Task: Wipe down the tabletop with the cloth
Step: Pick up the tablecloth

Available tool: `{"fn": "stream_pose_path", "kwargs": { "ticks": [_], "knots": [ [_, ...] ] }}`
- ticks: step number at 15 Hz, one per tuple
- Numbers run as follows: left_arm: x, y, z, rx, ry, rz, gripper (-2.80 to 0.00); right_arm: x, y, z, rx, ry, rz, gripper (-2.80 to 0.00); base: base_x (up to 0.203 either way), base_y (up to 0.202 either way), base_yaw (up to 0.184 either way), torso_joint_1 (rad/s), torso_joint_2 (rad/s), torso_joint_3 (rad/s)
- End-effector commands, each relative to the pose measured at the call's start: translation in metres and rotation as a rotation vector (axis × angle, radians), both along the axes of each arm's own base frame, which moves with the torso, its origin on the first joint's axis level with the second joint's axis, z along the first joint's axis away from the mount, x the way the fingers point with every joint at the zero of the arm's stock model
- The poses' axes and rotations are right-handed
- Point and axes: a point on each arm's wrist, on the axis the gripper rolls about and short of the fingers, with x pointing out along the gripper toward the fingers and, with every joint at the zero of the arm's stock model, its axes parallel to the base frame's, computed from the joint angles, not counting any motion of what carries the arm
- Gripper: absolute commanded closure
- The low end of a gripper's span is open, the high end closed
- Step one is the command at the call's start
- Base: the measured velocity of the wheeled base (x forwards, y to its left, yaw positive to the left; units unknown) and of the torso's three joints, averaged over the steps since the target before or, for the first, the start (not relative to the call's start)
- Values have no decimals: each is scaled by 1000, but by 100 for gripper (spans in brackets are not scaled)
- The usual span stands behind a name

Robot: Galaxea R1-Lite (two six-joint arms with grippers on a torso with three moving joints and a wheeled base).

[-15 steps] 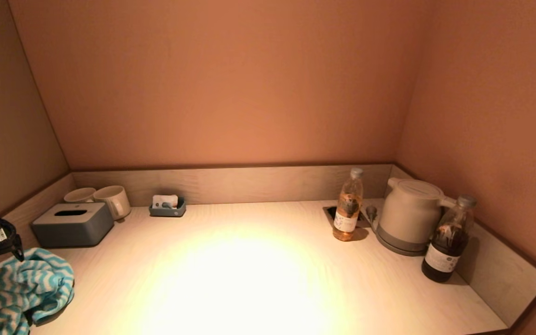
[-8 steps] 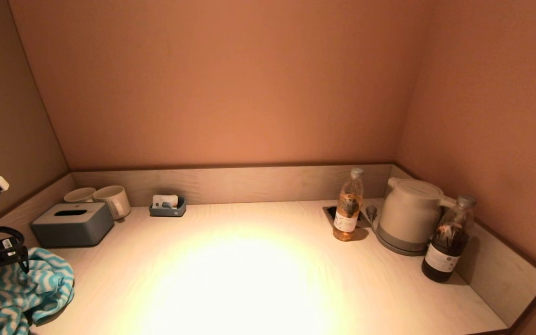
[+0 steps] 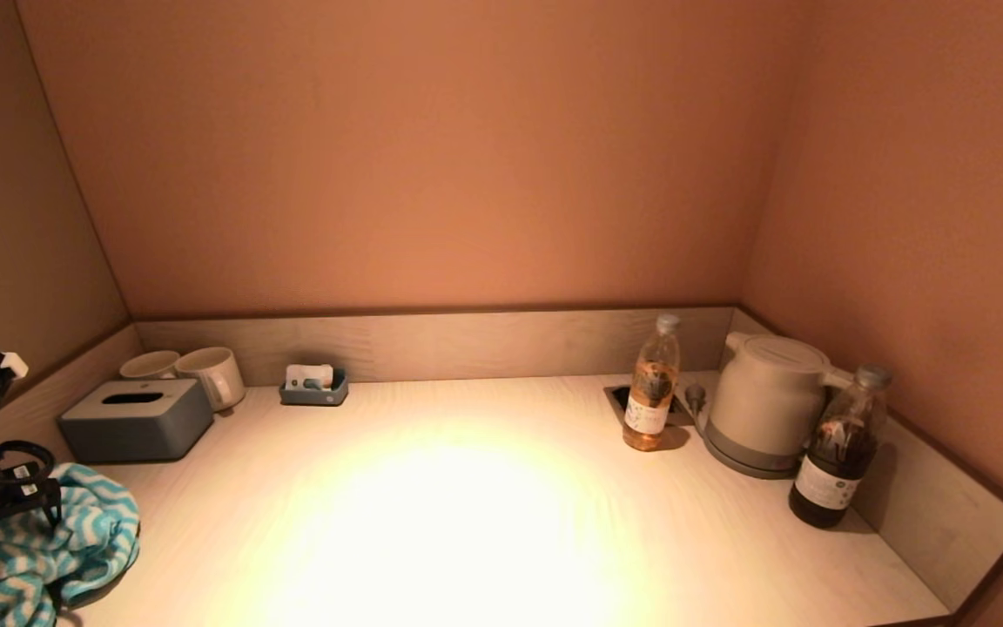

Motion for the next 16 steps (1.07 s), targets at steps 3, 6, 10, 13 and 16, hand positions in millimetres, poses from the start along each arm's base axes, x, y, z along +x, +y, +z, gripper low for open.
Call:
{"fn": "stream_pose_path", "kwargs": {
  "ticks": [3,6,10,13,16],
  "knots": [
    [9,3,-23,-28,41,0,-280,0,0,0,-1,0,1,0,0,0,0,0,0,0],
    [13,4,-28,-62,22,-10,-280,0,0,0,-1,0,1,0,0,0,0,0,0,0],
    [20,6,-29,-89,-53,-25,-280,0,0,0,-1,0,1,0,0,0,0,0,0,0],
    [24,7,-35,-96,-51,-31,-280,0,0,0,-1,0,1,0,0,0,0,0,0,0],
    [26,8,-43,-102,-31,-39,-280,0,0,0,0,0,1,0,0,0,0,0,0,0]
  ]
}}
